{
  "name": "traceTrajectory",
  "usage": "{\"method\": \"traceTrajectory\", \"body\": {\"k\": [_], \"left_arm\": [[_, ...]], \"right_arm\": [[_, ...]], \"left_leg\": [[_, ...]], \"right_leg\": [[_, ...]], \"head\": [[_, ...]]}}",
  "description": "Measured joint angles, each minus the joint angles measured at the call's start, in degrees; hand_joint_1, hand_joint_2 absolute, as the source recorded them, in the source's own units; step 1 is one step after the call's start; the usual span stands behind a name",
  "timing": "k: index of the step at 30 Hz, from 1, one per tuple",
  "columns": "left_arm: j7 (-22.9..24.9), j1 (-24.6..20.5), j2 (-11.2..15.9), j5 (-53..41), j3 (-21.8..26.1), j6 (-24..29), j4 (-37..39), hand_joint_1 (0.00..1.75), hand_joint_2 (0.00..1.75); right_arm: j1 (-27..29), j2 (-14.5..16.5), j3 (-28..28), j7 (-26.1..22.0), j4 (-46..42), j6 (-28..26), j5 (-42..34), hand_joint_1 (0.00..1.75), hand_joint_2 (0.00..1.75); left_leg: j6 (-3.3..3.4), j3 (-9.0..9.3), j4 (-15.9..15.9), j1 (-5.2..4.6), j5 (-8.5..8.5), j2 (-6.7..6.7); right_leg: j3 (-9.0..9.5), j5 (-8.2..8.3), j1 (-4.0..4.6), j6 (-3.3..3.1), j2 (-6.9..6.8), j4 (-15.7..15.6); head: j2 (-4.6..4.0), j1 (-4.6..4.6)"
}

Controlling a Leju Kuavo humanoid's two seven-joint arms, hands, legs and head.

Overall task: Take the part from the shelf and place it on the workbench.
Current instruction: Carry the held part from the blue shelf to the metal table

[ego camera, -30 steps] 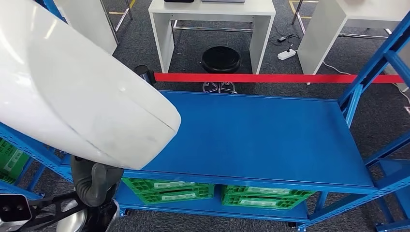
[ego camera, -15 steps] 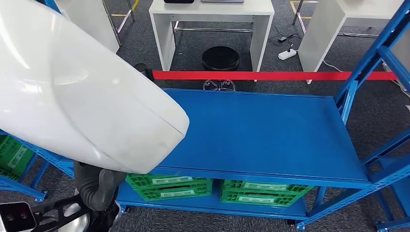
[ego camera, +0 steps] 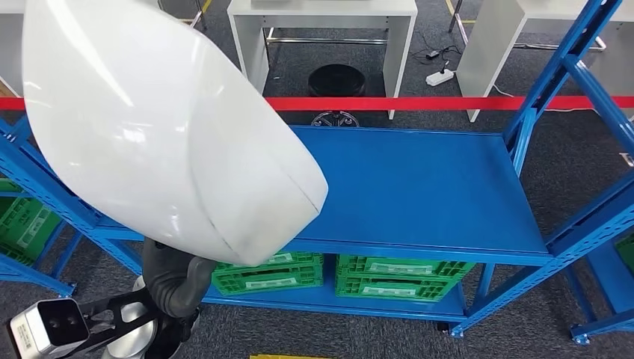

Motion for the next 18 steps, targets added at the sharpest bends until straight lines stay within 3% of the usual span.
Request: {"method": "traceTrajectory", "body": {"k": [2, 3, 5, 7, 8, 9, 10, 11, 13, 14, 15, 18], "left_arm": [[0.0, -0.4, 0.1, 0.0, -0.4, 0.0, 0.3, 1.75, 1.75], [0.0, -0.7, 0.1, 0.0, -0.6, 0.0, 0.4, 1.75, 1.75], [0.2, -1.5, 0.1, 0.0, -1.3, 0.0, 0.7, 1.75, 1.75], [0.6, -2.3, 0.2, 0.0, -2.1, 0.3, 1.0, 1.75, 1.75], [0.8, -2.5, 0.3, 0.0, -2.3, 0.6, 1.2, 1.75, 1.75], [1.0, -2.8, 0.4, 0.0, -2.6, 1.0, 1.3, 1.75, 1.75], [1.1, -2.9, 0.6, 0.0, -2.8, 1.3, 1.4, 1.75, 1.75], [1.1, -3.1, 0.8, 0.0, -2.9, 1.5, 1.5, 1.75, 1.75], [1.1, -3.3, 1.0, 0.1, -3.1, 1.7, 1.5, 1.75, 1.75], [1.1, -3.5, 1.1, 0.1, -3.2, 1.7, 1.5, 1.75, 1.75], [1.1, -3.6, 1.2, 0.2, -3.3, 1.7, 1.6, 1.75, 1.75], [1.0, -4.3, 1.8, 0.6, -3.9, 1.8, 1.6, 1.75, 1.75]], "right_arm": [[0.0, -0.1, 0.0, 0.3, 0.0, 0.0, -0.3, 0.0, 0.0], [0.1, -0.2, -0.1, 0.5, 0.0, 0.0, -0.6, 0.0, 0.0], [0.1, -0.3, -0.3, 0.9, 0.0, 0.2, -1.3, 0.0, 0.0], [0.1, -0.4, -0.8, 0.9, 0.0, 0.4, -2.3, 0.0, 0.0], [0.1, -0.5, -1.0, 0.8, 0.0, 0.4, -2.7, 0.0, 0.0], [0.1, -0.6, -1.3, 0.7, 0.0, 0.4, -3.1, 0.0, 0.0], [0.1, -0.7, -1.6, 0.6, 0.0, 0.4, -3.3, 0.0, 0.0], [0.1, -0.8, -1.8, 0.5, 0.0, 0.4, -3.5, 0.0, 0.0], [0.0, -1.0, -2.1, 0.4, 0.0, 0.4, -3.8, 0.0, 0.0], [0.0, -1.0, -2.3, 0.2, 0.0, 0.4, -4.2, 0.0, 0.0], [-0.1, -1.0, -2.6, -0.3, 0.0, 0.4, -4.9, 0.0, 0.0], [-0.1, -0.9, -4.2, -3.4, 0.0, 0.4, -7.8, 0.0, 0.0]], "left_leg": [[0.74, -0.58, -0.3, -0.06, 0.96, 0.12], [1.26, -1.01, -0.6, 0.05, 1.62, 0.23], [1.99, -2.37, -0.9, 0.32, 3.1, 0.44], [2.2, -4.1, -0.8, 0.28, 4.4, 0.49], [2.19, -4.96, -0.7, 0.26, 5.01, 0.56], [2.11, -5.79, -0.5, 0.26, 5.58, 0.63], [1.98, -6.67, -0.2, 0.29, 6.1, 0.69], [1.79, -7.5, 0.1, 0.33, 6.55, 0.72], [1.23, -8.77, 0.8, 0.32, 7.3, 0.77], [0.88, -9.08, 1.1, 0.28, 7.62, 0.78], [0.51, -9.22, 1.2, 0.26, 8.0, 0.78], [-0.56, -9.67, 1.2, 0.34, 8.64, 0.63]], "right_leg": [[-0.06, 0.59, -0.17, 0.77, 0.03, -0.2], [-0.42, -0.14, -0.18, 1.05, 0.05, 0.3], [-2.01, -4.6, -0.26, 1.42, 0.05, 4.4], [-3.91, -9.82, -0.27, 1.77, 0.02, 11.5], [-4.22, -10.71, -0.28, 1.91, 0.01, 14.3], [-3.83, -10.37, -0.29, 1.99, 0.0, 15.6], [-2.32, -8.97, -0.32, 2.03, -0.02, 14.8], [0.3, -7.32, -0.37, 2.03, -0.05, 11.8], [6.12, -6.68, -0.31, 1.68, -0.03, 3.8], [7.96, -7.15, -0.19, 1.33, 0.02, 1.0], [8.64, -7.78, -0.04, 0.9, 0.07, -0.4], [7.73, -6.62, -0.06, -0.47, -0.07, -0.8]], "head": [[0.0, -0.12], [0.0, -0.04], [0.0, 0.26], [0.0, 0.55], [0.0, 0.59], [0.0, 0.62], [0.0, 0.64], [0.0, 0.67], [0.0, 0.71], [0.0, 0.71], [0.0, 0.73], [0.0, 0.78]]}}
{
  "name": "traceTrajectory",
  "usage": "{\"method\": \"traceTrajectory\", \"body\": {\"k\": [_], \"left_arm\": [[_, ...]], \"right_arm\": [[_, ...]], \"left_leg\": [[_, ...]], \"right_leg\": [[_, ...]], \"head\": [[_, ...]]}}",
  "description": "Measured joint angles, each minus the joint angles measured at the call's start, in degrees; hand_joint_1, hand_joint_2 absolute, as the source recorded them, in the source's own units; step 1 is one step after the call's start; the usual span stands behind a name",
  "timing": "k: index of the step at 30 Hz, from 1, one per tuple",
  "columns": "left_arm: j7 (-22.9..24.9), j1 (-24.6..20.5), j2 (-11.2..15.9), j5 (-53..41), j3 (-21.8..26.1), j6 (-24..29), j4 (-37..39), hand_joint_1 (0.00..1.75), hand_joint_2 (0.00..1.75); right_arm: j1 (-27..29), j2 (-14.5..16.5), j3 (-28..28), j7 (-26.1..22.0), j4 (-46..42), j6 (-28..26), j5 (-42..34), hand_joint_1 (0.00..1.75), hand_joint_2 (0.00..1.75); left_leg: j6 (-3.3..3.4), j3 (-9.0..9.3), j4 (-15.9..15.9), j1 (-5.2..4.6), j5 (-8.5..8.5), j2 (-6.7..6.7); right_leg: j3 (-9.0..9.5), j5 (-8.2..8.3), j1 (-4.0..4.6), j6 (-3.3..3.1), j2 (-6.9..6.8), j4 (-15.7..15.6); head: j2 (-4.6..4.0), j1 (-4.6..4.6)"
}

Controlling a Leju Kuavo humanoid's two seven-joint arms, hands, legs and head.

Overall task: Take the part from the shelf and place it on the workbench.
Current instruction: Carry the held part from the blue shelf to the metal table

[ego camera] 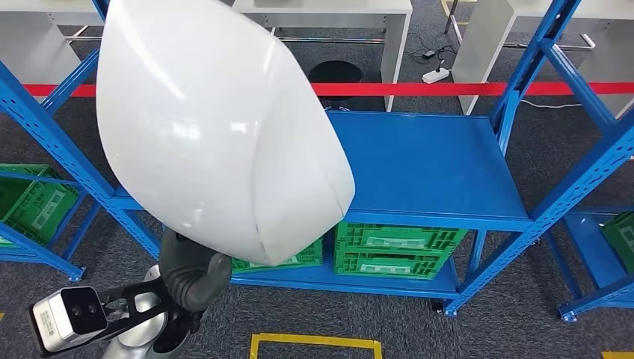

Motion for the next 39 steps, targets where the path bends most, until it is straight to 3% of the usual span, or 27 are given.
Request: {"method": "traceTrajectory", "body": {"k": [1, 2, 4, 5, 6, 7, 9, 11, 13, 15, 16, 17, 19, 20, 21, 23, 24, 26, 27, 28, 30, 31, 33, 35, 36, 38, 39], "left_arm": [[0.0, -0.2, 0.2, 0.2, -0.2, 0.0, 0.0, 1.75, 1.75], [0.1, -0.4, 0.4, 0.3, -0.3, 0.0, 0.1, 1.75, 1.75], [0.1, -0.9, 0.8, 0.5, -0.5, 0.0, 0.4, 1.75, 1.75], [0.2, -1.1, 0.9, 0.6, -0.6, 0.0, 0.6, 1.75, 1.75], [0.1, -1.3, 1.1, 0.7, -0.7, 0.0, 0.8, 1.75, 1.75], [0.1, -1.5, 1.2, 0.8, -0.7, 0.1, 1.0, 1.75, 1.75], [-0.1, -2.0, 1.5, 1.3, -0.8, 0.1, 1.4, 1.75, 1.75], [-0.4, -2.5, 1.6, 1.8, -0.9, 0.2, 1.7, 1.75, 1.75], [-0.7, -2.9, 1.7, 2.3, -1.0, 0.1, 2.0, 1.75, 1.75], [-0.8, -3.2, 1.7, 2.4, -1.1, 0.0, 2.4, 1.75, 1.75], [-0.9, -3.4, 1.7, 2.5, -1.2, 0.0, 2.6, 1.75, 1.75], [-0.9, -3.5, 1.7, 2.5, -1.3, -0.1, 2.8, 1.75, 1.75], [-0.9, -3.8, 1.7, 2.7, -1.6, -0.3, 3.3, 1.75, 1.75], [-0.9, -3.9, 1.7, 2.8, -1.7, -0.5, 3.5, 1.75, 1.75], [-0.9, -4.1, 1.7, 2.8, -1.9, -0.7, 3.9, 1.75, 1.75], [-0.9, -4.5, 1.7, 2.9, -2.1, -1.0, 4.5, 1.75, 1.75], [-0.9, -4.8, 1.7, 2.9, -2.2, -1.2, 4.7, 1.75, 1.75], [-0.8, -5.4, 1.6, 2.9, -2.4, -1.2, 5.0, 1.75, 1.75], [-0.8, -5.7, 1.6, 2.9, -2.4, -1.3, 5.1, 1.75, 1.75], [-0.8, -5.9, 1.5, 2.9, -2.5, -1.3, 5.1, 1.75, 1.75], [-0.8, -6.3, 1.5, 2.9, -2.7, -1.3, 5.3, 1.75, 1.75], [-0.9, -6.4, 1.5, 2.9, -2.8, -1.3, 5.4, 1.75, 1.75], [-0.8, -6.9, 1.5, 2.9, -3.0, -1.2, 5.5, 1.75, 1.75], [-0.7, -7.3, 1.5, 2.9, -3.3, -1.0, 5.5, 1.75, 1.75], [-0.7, -7.3, 1.5, 2.9, -3.4, -0.9, 5.5, 1.75, 1.75], [-0.6, -7.4, 1.5, 2.9, -3.6, -0.7, 5.5, 1.75, 1.75], [-0.6, -7.5, 1.6, 2.9, -3.7, -0.7, 5.5, 1.75, 1.75]], "right_arm": [[-0.1, 0.1, -0.5, -1.3, 0.0, 0.0, -0.9, 0.0, 0.0], [-0.1, 0.1, -1.0, -2.5, 0.0, -0.1, -1.6, 0.0, 0.0], [-0.2, 0.1, -1.9, -4.5, 0.0, -0.2, -2.6, 0.0, 0.0], [-0.2, 0.1, -2.4, -5.3, 0.0, -0.2, -2.8, 0.0, 0.0], [-0.2, 0.1, -2.7, -6.0, 0.0, -0.2, -3.0, 0.0, 0.0], [-0.2, 0.1, -2.9, -6.7, 0.0, -0.2, -3.0, 0.0, 0.0], [-0.2, 0.1, -3.1, -7.8, 0.0, -0.2, -2.7, 0.0, 0.0], [-0.1, 0.1, -3.1, -8.1, 0.0, -0.2, -2.5, 0.0, 0.0], [-0.1, 0.1, -3.2, -7.6, 0.0, -0.2, -2.4, 0.0, 0.0], [0.0, 0.1, -3.4, -7.2, 0.0, -0.2, -2.5, 0.0, 0.0], [0.0, 0.1, -3.5, -7.1, 0.0, -0.2, -2.6, 0.0, 0.0], [0.1, 0.1, -3.6, -7.0, 0.0, -0.2, -2.9, 0.0, 0.0], [0.0, 0.1, -3.9, -6.4, 0.0, -0.1, -3.8, 0.0, 0.0], [0.0, 0.1, -4.2, -6.0, 0.0, -0.1, -4.4, 0.0, 0.0], [0.0, 0.1, -4.6, -5.5, 0.0, -0.1, -5.1, 0.0, 0.0], [0.0, 0.1, -5.4, -4.9, 0.0, 0.0, -6.4, 0.0, 0.0], [0.0, 0.1, -5.8, -4.9, 0.0, 0.0, -6.8, 0.0, 0.0], [-0.2, 0.1, -6.3, -4.7, 0.0, 0.0, -7.4, 0.0, 0.0], [-0.3, 0.1, -6.5, -4.7, 0.0, 0.0, -7.5, 0.0, 0.0], [-0.4, 0.1, -6.7, -4.6, 0.0, 0.0, -7.7, 0.0, 0.0], [-0.4, 0.2, -7.2, -4.5, 0.0, 0.1, -8.1, 0.0, 0.0], [-0.4, 0.3, -7.5, -4.5, 0.0, 0.1, -8.6, 0.0, 0.0], [-0.5, 0.4, -8.3, -4.4, 0.0, -0.1, -9.6, 0.0, 0.0], [-0.6, 0.4, -9.0, -4.0, 0.0, -0.4, -10.3, 0.0, 0.0], [-0.6, 0.5, -9.2, -3.6, 0.0, -0.4, -10.4, 0.0, 0.0], [-0.6, 0.5, -9.6, -2.5, 0.0, -0.4, -10.3, 0.0, 0.0], [-0.6, 0.6, -9.7, -1.9, 0.0, -0.4, -10.2, 0.0, 0.0]], "left_leg": [[-0.33, -0.47, 0.9, 0.05, -1.23, -0.11], [-0.65, -1.19, 2.9, 0.14, -3.54, -0.19], [-1.12, -2.8, 9.7, 0.23, -9.3, -0.28], [-1.25, -3.25, 13.0, 0.25, -11.02, -0.27], [-1.28, -3.07, 15.1, 0.25, -11.35, -0.28], [-1.21, -2.04, 15.4, 0.25, -10.44, -0.28], [-0.73, 2.88, 10.2, 0.21, -7.66, -0.33], [-0.01, 8.55, 1.9, -0.06, -7.73, -0.4], [0.73, 10.44, -1.9, -0.42, -8.74, -0.49], [1.67, 9.64, -2.1, -0.48, -7.76, -0.43], [2.18, 9.05, -2.2, -0.42, -7.02, -0.31], [2.62, 8.32, -2.4, -0.32, -6.19, -0.2], [3.1, 6.54, -2.4, -0.28, -4.67, -0.05], [3.15, 5.56, -2.3, -0.32, -3.94, -0.03], [3.12, 4.52, -2.1, -0.35, -3.22, 0.0], [2.9, 2.37, -1.5, -0.33, -1.94, 0.03], [2.72, 1.38, -1.1, -0.29, -1.41, 0.04], [2.16, -0.09, -0.4, -0.37, -0.51, 0.03], [1.81, -0.48, -0.1, -0.42, -0.08, 0.05], [1.45, -0.66, -0.1, -0.43, 0.39, 0.07], [0.73, -0.81, -0.2, -0.32, 1.1, 0.05], [0.42, -1.11, 0.2, -0.26, 0.47, -0.05], [-0.12, -2.4, 3.9, -0.08, -3.83, -0.24], [-0.53, -4.04, 11.0, 0.02, -9.0, -0.29], [-0.64, -4.39, 14.1, 0.05, -9.9, -0.29], [-0.6, -2.81, 15.6, 0.04, -7.9, -0.25], [-0.47, -0.52, 13.3, 0.03, -6.3, -0.02]], "right_leg": [[-0.61, 0.64, -0.1, -0.42, -0.1, -0.1], [-1.39, 1.34, -0.18, -0.73, -0.19, -0.2], [-3.08, 2.67, -0.14, -0.99, -0.25, -0.1], [-3.98, 3.37, -0.11, -0.98, -0.28, -0.1], [-4.88, 4.04, -0.08, -0.94, -0.3, 0.0], [-5.73, 4.7, -0.05, -0.86, -0.32, 0.0], [-7.28, 6.0, 0.0, -0.61, -0.3, 0.2], [-8.25, 7.19, 0.1, -0.1, -0.24, 0.3], [-8.49, 8.27, 0.04, 0.64, -0.23, 0.1], [-8.71, 8.9, -0.13, 1.39, -0.16, -0.2], [-9.18, 7.9, -0.17, 1.65, -0.11, 0.5], [-9.92, 5.82, -0.17, 1.84, -0.04, 2.1], [-11.9, -0.21, -0.2, 2.13, -0.02, 8.6], [-12.62, -2.22, -0.21, 2.29, -0.02, 12.3], [-12.75, -2.81, -0.22, 2.42, -0.02, 15.0], [-10.35, -0.63, -0.24, 2.48, -0.04, 15.3], [-7.54, 0.7, -0.25, 2.42, -0.06, 12.4], [-1.61, 0.3, -0.07, 1.99, -0.03, 4.5], [0.2, -0.54, 0.06, 1.63, 0.01, 1.6], [0.8, -1.24, 0.23, 1.2, 0.07, 0.2], [0.24, -0.57, 0.21, 0.31, -0.02, -0.2], [-0.23, 0.02, 0.12, -0.15, -0.13, -0.3], [-1.59, 1.35, -0.08, -0.77, -0.34, -0.4], [-3.23, 2.57, -0.07, -0.87, -0.35, -0.4], [-4.09, 3.19, -0.06, -0.82, -0.42, -0.4], [-5.65, 4.37, -0.05, -0.7, -0.86, -0.3], [-6.23, 4.86, -0.05, -0.59, -1.17, -0.3]], "head": [[0.0, -0.08], [0.0, -0.22], [0.0, -0.5], [0.0, -0.57], [0.0, -0.58], [0.0, -0.6], [0.0, -0.65], [0.0, -0.65], [0.0, -0.73], [0.0, -0.84], [0.0, -0.8], [0.0, -0.68], [0.0, -0.43], [0.0, -0.33], [0.0, -0.3], [0.0, -0.25], [0.0, -0.22], [0.0, -0.19], [0.0, -0.16], [0.0, -0.14], [0.0, -0.07], [0.0, -0.11], [0.0, -0.28], [0.0, -0.47], [0.0, -0.5], [0.0, -0.56], [0.0, -0.61]]}}
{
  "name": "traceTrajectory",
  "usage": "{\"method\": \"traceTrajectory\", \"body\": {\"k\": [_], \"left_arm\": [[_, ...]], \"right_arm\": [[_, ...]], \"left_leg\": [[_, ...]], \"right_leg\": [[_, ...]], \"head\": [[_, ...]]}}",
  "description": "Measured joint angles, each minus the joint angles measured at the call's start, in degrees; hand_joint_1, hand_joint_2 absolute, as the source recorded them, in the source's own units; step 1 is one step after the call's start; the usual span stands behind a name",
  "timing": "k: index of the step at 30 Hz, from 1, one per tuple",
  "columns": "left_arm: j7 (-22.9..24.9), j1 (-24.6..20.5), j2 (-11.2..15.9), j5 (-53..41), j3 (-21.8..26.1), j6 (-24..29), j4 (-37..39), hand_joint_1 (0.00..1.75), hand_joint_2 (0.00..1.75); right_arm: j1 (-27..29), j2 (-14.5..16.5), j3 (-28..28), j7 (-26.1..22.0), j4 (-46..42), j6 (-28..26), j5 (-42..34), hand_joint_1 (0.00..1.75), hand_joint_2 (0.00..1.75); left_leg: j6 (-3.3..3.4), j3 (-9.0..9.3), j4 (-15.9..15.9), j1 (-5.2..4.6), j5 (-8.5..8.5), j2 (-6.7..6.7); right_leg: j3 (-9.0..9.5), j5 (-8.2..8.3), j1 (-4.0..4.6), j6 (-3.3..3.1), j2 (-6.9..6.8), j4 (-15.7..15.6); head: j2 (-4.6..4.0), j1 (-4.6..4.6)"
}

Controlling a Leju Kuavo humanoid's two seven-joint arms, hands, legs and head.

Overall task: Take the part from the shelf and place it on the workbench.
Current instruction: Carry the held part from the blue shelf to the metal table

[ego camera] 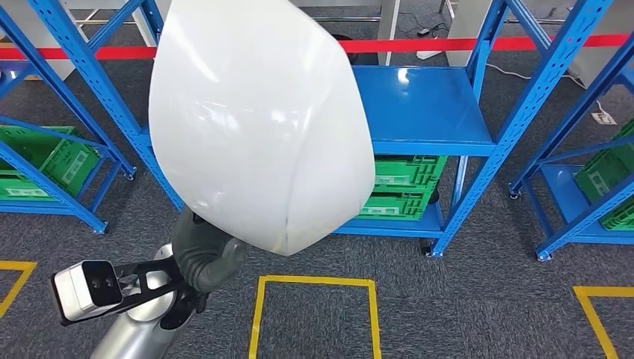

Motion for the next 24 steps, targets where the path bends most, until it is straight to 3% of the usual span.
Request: {"method": "traceTrajectory", "body": {"k": [2, 4, 7, 9, 11, 12, 13, 14, 15, 17, 19, 21, 22, 24], "left_arm": [[0.0, -0.3, 0.0, 0.0, -0.2, 0.0, -0.1, 1.75, 1.75], [-0.1, -0.5, 0.0, -0.1, -0.3, 0.1, -0.3, 1.75, 1.75], [-0.2, -0.6, 0.0, -0.1, -0.6, 0.1, -0.5, 1.75, 1.75], [-0.2, -0.6, -0.1, -0.1, -0.8, 0.1, -0.5, 1.75, 1.75], [0.0, -0.6, -0.1, -0.2, -1.0, 0.1, -0.5, 1.75, 1.75], [0.2, -0.5, -0.1, -0.4, -1.1, 0.1, -0.6, 1.75, 1.75], [0.3, -0.4, -0.1, -0.5, -1.1, 0.2, -0.7, 1.75, 1.75], [0.5, -0.3, -0.1, -0.7, -1.1, 0.3, -0.8, 1.75, 1.75], [0.6, -0.2, -0.1, -0.8, -1.1, 0.4, -1.0, 1.75, 1.75], [0.6, -0.3, -0.1, -1.0, -1.1, 0.5, -1.3, 1.75, 1.75], [0.7, -0.3, -0.1, -1.1, -1.1, 0.7, -1.6, 1.75, 1.75], [0.8, -0.1, 0.0, -1.2, -1.2, 0.7, -2.0, 1.75, 1.75], [0.9, -0.1, 0.1, -1.3, -1.2, 0.7, -2.3, 1.75, 1.75], [1.4, -0.2, 0.3, -1.5, -1.2, 0.5, -2.7, 1.75, 1.75]], "right_arm": [[0.1, 0.1, -0.1, 0.7, 0.0, 0.0, 0.3, 0.0, 0.0], [0.1, 0.2, -0.3, 0.9, 0.1, 0.0, 0.5, 0.0, 0.0], [0.0, 0.2, -0.5, 1.3, 0.1, 0.0, 0.7, 0.0, 0.0], [0.0, 0.2, -0.5, 1.6, 0.1, 0.0, 0.9, 0.0, 0.0], [0.0, 0.2, -0.5, 1.8, 0.2, 0.0, 1.4, 0.0, 0.0], [0.1, 0.2, -0.5, 1.7, 0.2, 0.0, 1.7, 0.0, 0.0], [0.1, 0.2, -0.5, 1.7, 0.2, 0.0, 2.0, 0.0, 0.0], [0.1, 0.2, -0.5, 1.7, 0.2, 0.0, 2.2, 0.0, 0.0], [0.1, 0.2, -0.5, 1.7, 0.2, 0.0, 2.3, 0.0, 0.0], [0.1, 0.2, -0.5, 1.7, 0.2, 0.0, 2.5, 0.0, 0.0], [0.1, 0.1, -0.5, 1.7, 0.2, 0.3, 2.6, 0.0, 0.0], [0.2, 0.1, -0.4, 1.8, 0.2, 0.5, 2.8, 0.0, 0.0], [0.1, 0.1, -0.4, 1.9, 0.2, 0.5, 2.9, 0.0, 0.0], [0.1, 0.2, -0.4, 2.0, 0.2, 0.3, 3.1, 0.0, 0.0]], "left_leg": [[0.49, 6.12, -8.5, -0.31, 0.15, 1.54], [1.32, 9.51, -14.4, -0.76, -1.58, 2.5], [2.89, 9.28, -15.5, -0.87, -1.05, 1.19], [3.64, 8.75, -15.7, -0.64, -0.12, 0.3], [3.89, 7.88, -15.5, -0.64, 0.52, -0.63], [3.9, 7.46, -15.3, -0.68, 0.76, -1.17], [3.86, 7.09, -15.1, -0.73, 0.94, -1.74], [3.8, 6.8, -14.9, -0.75, 1.06, -2.32], [3.72, 6.55, -14.6, -0.75, 1.14, -2.91], [3.45, 6.1, -14.1, -0.72, 1.17, -3.97], [2.81, 5.54, -13.8, -0.58, 1.31, -4.99], [1.97, 5.11, -13.8, -0.42, 1.6, -6.07], [1.64, 4.91, -13.7, -0.41, 1.51, -5.88], [1.0, 3.41, -10.8, -0.48, -0.27, -3.89]], "right_leg": [[-0.64, 0.74, 0.09, 0.43, -0.64, 0.2], [-0.68, 1.27, 0.18, 1.1, -1.53, 0.3], [-0.64, 1.41, -0.02, 2.19, -2.5, 0.5], [-2.13, -1.33, -0.19, 2.79, -1.22, 4.1], [-5.18, -5.86, -0.2, 3.16, 0.16, 11.7], [-6.37, -7.27, -0.18, 3.23, 0.37, 15.0], [-6.68, -7.6, -0.14, 3.21, 0.45, 16.4], [-5.89, -6.86, -0.11, 3.09, 0.54, 15.7], [-4.02, -5.29, -0.1, 2.89, 0.88, 12.8], [0.45, -2.59, -0.12, 2.3, 3.2, 5.0], [2.6, -1.98, 0.0, 1.87, 4.92, 0.9], [2.77, -1.99, 0.09, 1.49, 4.12, 0.4], [2.89, -1.85, 0.01, 1.2, 3.46, 0.2], [3.12, -1.63, -0.32, 0.55, 2.05, -0.3]], "head": [[0.0, -0.09], [0.0, -0.12], [0.0, -0.17], [0.0, 0.04], [0.0, 0.29], [0.0, 0.36], [0.0, 0.36], [0.0, 0.37], [0.0, 0.39], [0.0, 0.42], [0.0, 0.43], [0.0, 0.44], [0.0, 0.43], [0.0, 0.14]]}}
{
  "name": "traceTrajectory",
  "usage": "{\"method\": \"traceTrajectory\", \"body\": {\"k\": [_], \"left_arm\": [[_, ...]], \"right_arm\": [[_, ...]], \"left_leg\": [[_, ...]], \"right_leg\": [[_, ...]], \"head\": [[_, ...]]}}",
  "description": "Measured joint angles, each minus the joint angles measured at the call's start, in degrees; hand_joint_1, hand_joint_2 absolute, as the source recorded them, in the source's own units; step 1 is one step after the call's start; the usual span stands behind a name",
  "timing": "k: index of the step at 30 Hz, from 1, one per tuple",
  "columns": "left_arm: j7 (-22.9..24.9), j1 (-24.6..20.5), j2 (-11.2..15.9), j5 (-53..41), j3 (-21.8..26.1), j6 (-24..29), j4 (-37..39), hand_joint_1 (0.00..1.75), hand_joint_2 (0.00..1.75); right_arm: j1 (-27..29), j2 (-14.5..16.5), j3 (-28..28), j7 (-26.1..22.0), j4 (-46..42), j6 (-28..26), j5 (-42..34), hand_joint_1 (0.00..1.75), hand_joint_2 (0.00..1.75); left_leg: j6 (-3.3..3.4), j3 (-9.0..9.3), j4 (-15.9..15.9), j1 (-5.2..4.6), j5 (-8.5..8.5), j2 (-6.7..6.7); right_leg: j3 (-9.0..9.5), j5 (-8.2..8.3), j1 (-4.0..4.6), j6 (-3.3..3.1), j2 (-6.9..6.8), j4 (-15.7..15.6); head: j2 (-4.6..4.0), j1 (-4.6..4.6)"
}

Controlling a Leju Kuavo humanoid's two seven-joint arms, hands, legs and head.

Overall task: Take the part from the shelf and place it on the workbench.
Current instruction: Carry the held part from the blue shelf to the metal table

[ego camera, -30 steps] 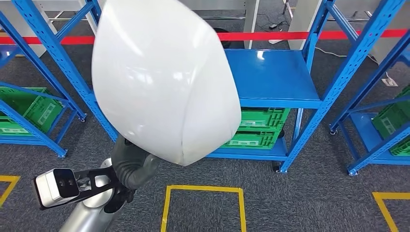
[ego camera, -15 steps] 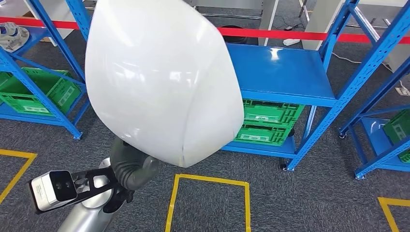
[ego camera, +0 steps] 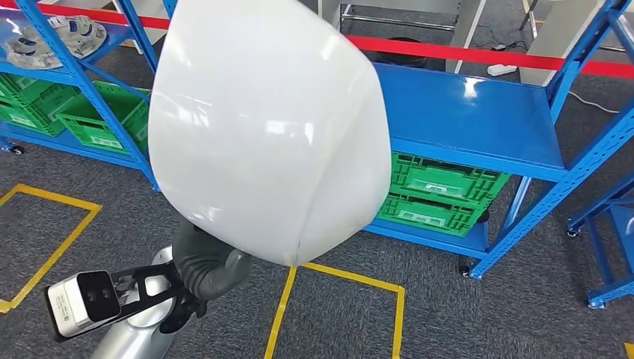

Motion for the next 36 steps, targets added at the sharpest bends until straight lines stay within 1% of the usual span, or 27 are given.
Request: {"method": "traceTrajectory", "body": {"k": [1, 3, 4, 5, 6, 7, 9, 10, 12, 13, 15, 17, 18, 19, 20, 21, 22, 24, 26, 28, 29, 30, 32, 33, 34, 35, 36], "left_arm": [[0.3, -0.1, 0.0, 0.0, 0.0, -0.3, -0.1, 1.75, 1.75], [0.8, -0.2, 0.1, 0.0, -0.1, -0.9, -0.1, 1.75, 1.75], [0.9, -0.2, 0.1, 0.0, -0.2, -1.0, -0.1, 1.75, 1.75], [1.0, -0.2, 0.1, 0.0, -0.3, -1.1, -0.1, 1.75, 1.75], [1.1, -0.2, 0.1, 0.0, -0.4, -1.1, -0.2, 1.75, 1.75], [1.1, -0.2, 0.1, 0.0, -0.4, -1.2, -0.3, 1.75, 1.75], [1.1, -0.3, 0.0, 0.0, -0.5, -1.2, -0.5, 1.75, 1.75], [1.1, -0.4, 0.0, 0.0, -0.6, -1.3, -0.6, 1.75, 1.75], [1.1, -0.4, -0.1, 0.0, -0.6, -1.4, -0.7, 1.75, 1.75], [1.2, -0.4, -0.1, 0.0, -0.6, -1.5, -0.8, 1.75, 1.75], [1.2, -0.7, -0.3, 0.0, -0.6, -2.0, -0.9, 1.75, 1.75], [0.9, -1.1, -0.4, -0.1, -0.7, -2.2, -0.8, 1.75, 1.75], [0.7, -1.2, -0.5, -0.2, -0.7, -2.2, -0.6, 1.75, 1.75], [0.4, -1.3, -0.4, -0.2, -0.7, -2.1, -0.3, 1.75, 1.75], [0.1, -1.3, -0.4, -0.4, -0.7, -2.0, 0.0, 1.75, 1.75], [-0.1, -1.4, -0.4, -0.5, -0.7, -1.9, 0.2, 1.75, 1.75], [-0.2, -1.4, -0.4, -0.7, -0.7, -1.6, 0.2, 1.75, 1.75], [-0.1, -1.6, -0.4, -1.2, -0.8, -1.2, 0.2, 1.75, 1.75], [0.4, -1.8, -0.4, -1.4, -1.0, -0.9, 0.1, 1.75, 1.75], [0.8, -2.2, -0.3, -1.2, -1.2, -0.9, 0.0, 1.75, 1.75], [0.9, -2.5, -0.3, -1.0, -1.3, -0.9, 0.0, 1.75, 1.75], [1.0, -2.9, -0.3, -0.8, -1.4, -0.9, 0.0, 1.75, 1.75], [1.0, -3.6, -0.3, -0.3, -1.6, -1.0, 0.2, 1.75, 1.75], [0.9, -3.8, -0.3, -0.2, -1.8, -1.1, 0.3, 1.75, 1.75], [0.9, -3.9, -0.2, -0.1, -2.0, -1.2, 0.5, 1.75, 1.75], [0.9, -3.9, -0.2, 0.0, -2.1, -1.3, 0.7, 1.75, 1.75], [0.9, -4.0, -0.2, 0.2, -2.3, -1.5, 0.8, 1.75, 1.75]], "right_arm": [[0.0, 0.0, 0.0, 0.1, 0.0, 0.0, 0.0, 0.0, 0.0], [0.1, 0.0, 0.0, 0.3, 0.0, 0.0, 0.0, 0.0, 0.0], [0.1, 0.0, 0.0, 0.4, 0.0, 0.0, 0.0, 0.0, 0.0], [0.1, 0.0, 0.0, 0.6, 0.0, 0.0, 0.0, 0.0, 0.0], [0.1, 0.0, 0.0, 0.6, 0.0, 0.0, 0.0, 0.0, 0.0], [0.0, 0.0, 0.0, 0.6, 0.0, 0.0, 0.0, 0.0, 0.0], [0.0, 0.1, 0.0, 0.6, 0.0, 0.0, 0.0, 0.0, 0.0], [0.0, 0.1, 0.0, 0.6, 0.0, 0.0, 0.0, 0.0, 0.0], [-0.1, 0.1, 0.0, 0.6, 0.0, 0.0, -0.1, 0.0, 0.0], [-0.2, 0.1, 0.0, 0.7, 0.0, 0.0, -0.3, 0.0, 0.0], [-0.2, 0.1, 0.0, 1.4, 0.0, 0.0, -0.8, 0.0, 0.0], [0.0, 0.1, 0.0, 2.3, 0.1, 0.0, -1.2, 0.0, 0.0], [0.1, 0.1, 0.0, 2.7, 0.1, 0.0, -1.2, 0.0, 0.0], [0.3, 0.1, 0.0, 2.9, 0.1, 0.0, -1.1, 0.0, 0.0], [0.4, 0.2, 0.0, 3.0, 0.2, 0.0, -0.9, 0.0, 0.0], [0.5, 0.2, 0.0, 2.9, 0.2, 0.0, -0.7, 0.0, 0.0], [0.6, 0.2, 0.0, 2.8, 0.2, 0.0, -0.5, 0.0, 0.0], [0.6, 0.3, 0.0, 2.3, 0.2, 0.0, -0.3, 0.0, 0.0], [0.6, 0.5, 0.0, 1.8, 0.2, 0.2, -0.4, 0.0, 0.0], [0.5, 0.9, 0.0, 1.4, 0.3, 0.3, -0.6, 0.0, 0.0], [0.5, 1.0, 0.0, 1.3, 0.3, 0.1, -0.7, 0.0, 0.0], [0.5, 1.2, 0.0, 1.2, 0.3, -0.1, -0.7, 0.0, 0.0], [0.6, 1.5, 0.0, 1.2, 0.3, -0.4, -0.7, 0.0, 0.0], [0.7, 1.6, 0.0, 1.3, 0.3, -0.4, -0.7, 0.0, 0.0], [0.7, 1.7, 0.0, 1.5, 0.3, -0.4, -0.8, 0.0, 0.0], [0.7, 1.8, 0.0, 1.7, 0.3, -0.4, -0.8, 0.0, 0.0], [0.7, 1.9, 0.0, 1.8, 0.3, -0.4, -0.9, 0.0, 0.0]], "left_leg": [[-0.28, -1.55, 3.2, 0.1, -1.72, 1.34], [-0.84, -5.26, 10.7, 0.43, -4.9, 2.51], [-1.05, -6.19, 12.6, 0.63, -5.14, 2.71], [-1.2, -6.09, 12.5, 0.8, -4.36, 2.91], [-1.28, -4.76, 9.9, 0.94, -2.65, 3.31], [-1.3, -2.6, 5.9, 1.02, -0.58, 4.18], [-0.77, 0.87, -1.1, 0.8, 1.69, 6.15], [-0.33, 1.55, -2.7, 0.66, 1.98, 6.61], [0.66, 1.32, -3.1, 0.42, 2.0, 5.71], [1.07, 1.31, -3.2, 0.44, 2.19, 5.11], [1.88, 1.35, -3.6, 0.62, 2.68, 3.96], [2.31, 1.19, -3.6, 0.66, 2.97, 2.84], [2.41, 1.06, -3.6, 0.58, 3.03, 2.17], [2.45, 0.96, -3.5, 0.5, 3.07, 1.45], [2.47, 0.9, -3.4, 0.44, 3.09, 0.68], [2.43, 0.87, -3.2, 0.43, 3.09, -0.12], [2.35, 0.86, -3.1, 0.43, 3.06, -0.88], [1.91, 0.64, -2.7, 0.42, 3.01, -2.22], [1.12, 0.21, -2.7, 0.51, 3.15, -3.36], [0.32, -0.17, -2.7, 0.63, 3.37, -4.05], [0.04, -0.47, -2.3, 0.59, 3.09, -3.21], [-0.2, -1.19, -0.9, 0.49, 2.17, -1.75], [-0.61, -4.03, 5.3, 0.42, -1.26, 1.57], [-0.82, -5.87, 9.2, 0.51, -3.04, 2.29], [-0.98, -7.24, 12.2, 0.61, -4.04, 2.59], [-1.1, -7.68, 13.3, 0.7, -4.0, 2.76], [-1.15, -6.9, 12.0, 0.77, -2.87, 3.01]], "right_leg": [[0.03, 0.0, 0.0, -0.21, -0.73, -0.1], [-0.05, -0.07, 0.0, -0.37, -2.25, -0.1], [-0.07, -0.09, -0.01, -0.37, -3.06, 0.0], [-0.06, -0.11, -0.03, -0.33, -3.79, 0.0], [0.0, -0.14, -0.07, -0.23, -4.47, 0.0], [0.09, -0.21, -0.09, -0.07, -5.11, 0.1], [0.23, -0.43, 0.13, 0.57, -6.13, 0.2], [0.28, -0.5, 0.28, 0.96, -6.6, 0.3], [0.46, -0.51, 0.31, 1.75, -7.62, 0.2], [0.57, -0.65, 0.16, 2.17, -7.52, 0.3], [-0.32, -2.57, -0.1, 2.76, -5.23, 2.8], [-3.5, -6.39, -0.14, 2.9, -2.26, 9.7], [-5.38, -7.94, -0.09, 2.87, -1.68, 13.5], [-6.71, -8.54, -0.04, 2.79, -1.47, 16.0], [-7.08, -7.96, 0.01, 2.67, -1.37, 16.5], [-6.32, -6.3, 0.02, 2.49, -1.13, 14.6], [-4.63, -4.06, 0.01, 2.28, -0.56, 10.9], [-1.34, -1.2, -0.1, 1.94, 2.04, 3.6], [-0.33, -0.86, 0.04, 1.63, 3.28, 1.1], [-0.29, -0.56, 0.12, 1.01, 1.91, 0.8], [-0.19, -0.43, 0.04, 0.58, 1.22, 0.7], [-0.1, -0.33, -0.06, 0.18, 0.44, 0.5], [-0.04, -0.34, -0.06, -0.34, -1.14, 0.3], [-0.06, -0.37, -0.01, -0.43, -1.98, 0.4], [-0.07, -0.4, 0.01, -0.45, -2.84, 0.4], [-0.08, -0.43, 0.01, -0.43, -3.69, 0.4], [-0.04, -0.47, 0.0, -0.37, -4.49, 0.4]], "head": [[0.0, -0.16], [0.0, -0.34], [0.0, -0.35], [0.0, -0.37], [0.0, -0.38], [0.0, -0.39], [0.0, -0.43], [0.0, -0.4], [0.0, -0.28], [0.0, -0.25], [0.0, -0.08], [0.0, 0.26], [0.0, 0.39], [0.0, 0.43], [0.0, 0.44], [0.0, 0.45], [0.0, 0.48], [0.0, 0.53], [0.0, 0.56], [0.0, 0.57], [0.0, 0.48], [0.0, 0.31], [0.0, -0.02], [0.0, -0.11], [0.0, -0.12], [0.0, -0.15], [0.0, -0.17]]}}
